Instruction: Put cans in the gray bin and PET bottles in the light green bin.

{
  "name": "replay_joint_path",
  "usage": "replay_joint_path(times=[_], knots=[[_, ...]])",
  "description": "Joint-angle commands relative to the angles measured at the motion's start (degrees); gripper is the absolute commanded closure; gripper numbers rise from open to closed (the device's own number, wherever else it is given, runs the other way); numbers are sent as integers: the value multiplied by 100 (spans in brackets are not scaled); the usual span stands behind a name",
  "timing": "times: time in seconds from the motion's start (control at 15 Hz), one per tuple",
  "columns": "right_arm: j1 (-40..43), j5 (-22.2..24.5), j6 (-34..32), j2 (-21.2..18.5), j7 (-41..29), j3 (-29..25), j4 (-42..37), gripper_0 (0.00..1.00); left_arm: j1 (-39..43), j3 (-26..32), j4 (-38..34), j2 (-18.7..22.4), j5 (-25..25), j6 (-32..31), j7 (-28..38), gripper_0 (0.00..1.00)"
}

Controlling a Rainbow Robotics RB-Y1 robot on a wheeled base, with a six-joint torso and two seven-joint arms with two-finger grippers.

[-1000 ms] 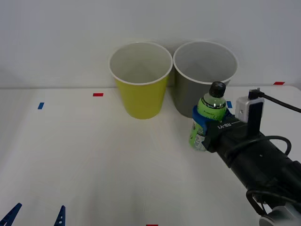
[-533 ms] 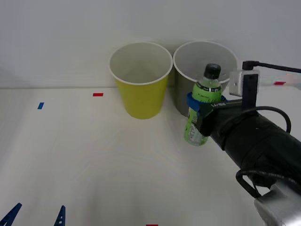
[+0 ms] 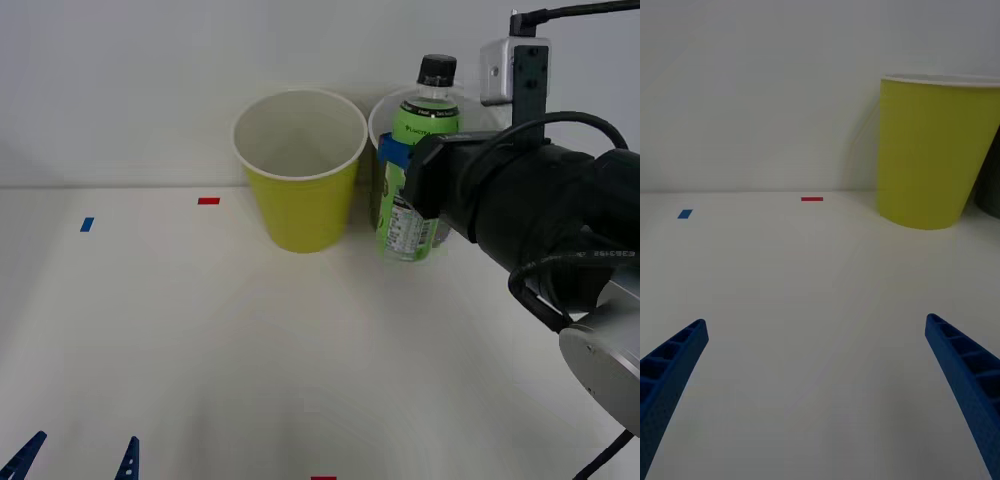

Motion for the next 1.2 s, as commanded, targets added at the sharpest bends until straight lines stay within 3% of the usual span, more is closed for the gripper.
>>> replay_joint_path(times=[0.07, 0.33, 0.53, 0.8, 0.93, 1.2], knots=[[-599, -14, 234, 46, -527, 26, 2, 100, 0, 0, 0, 0, 0, 0, 0, 0], [-1337, -93, 234, 160, -431, 52, 2, 100, 0, 0, 0, 0, 0, 0, 0, 0], [-1821, 4, 137, 362, -325, 52, 552, 100, 0, 0, 0, 0, 0, 0, 0, 0], [-2049, 144, -373, 512, -97, 52, 1282, 100, 0, 0, 0, 0, 0, 0, 0, 0], [-2243, 179, -557, 591, 395, 52, 1704, 100, 0, 0, 0, 0, 0, 0, 0, 0], [-2374, 346, -1612, 696, 633, 149, 2697, 100, 0, 0, 0, 0, 0, 0, 0, 0]])
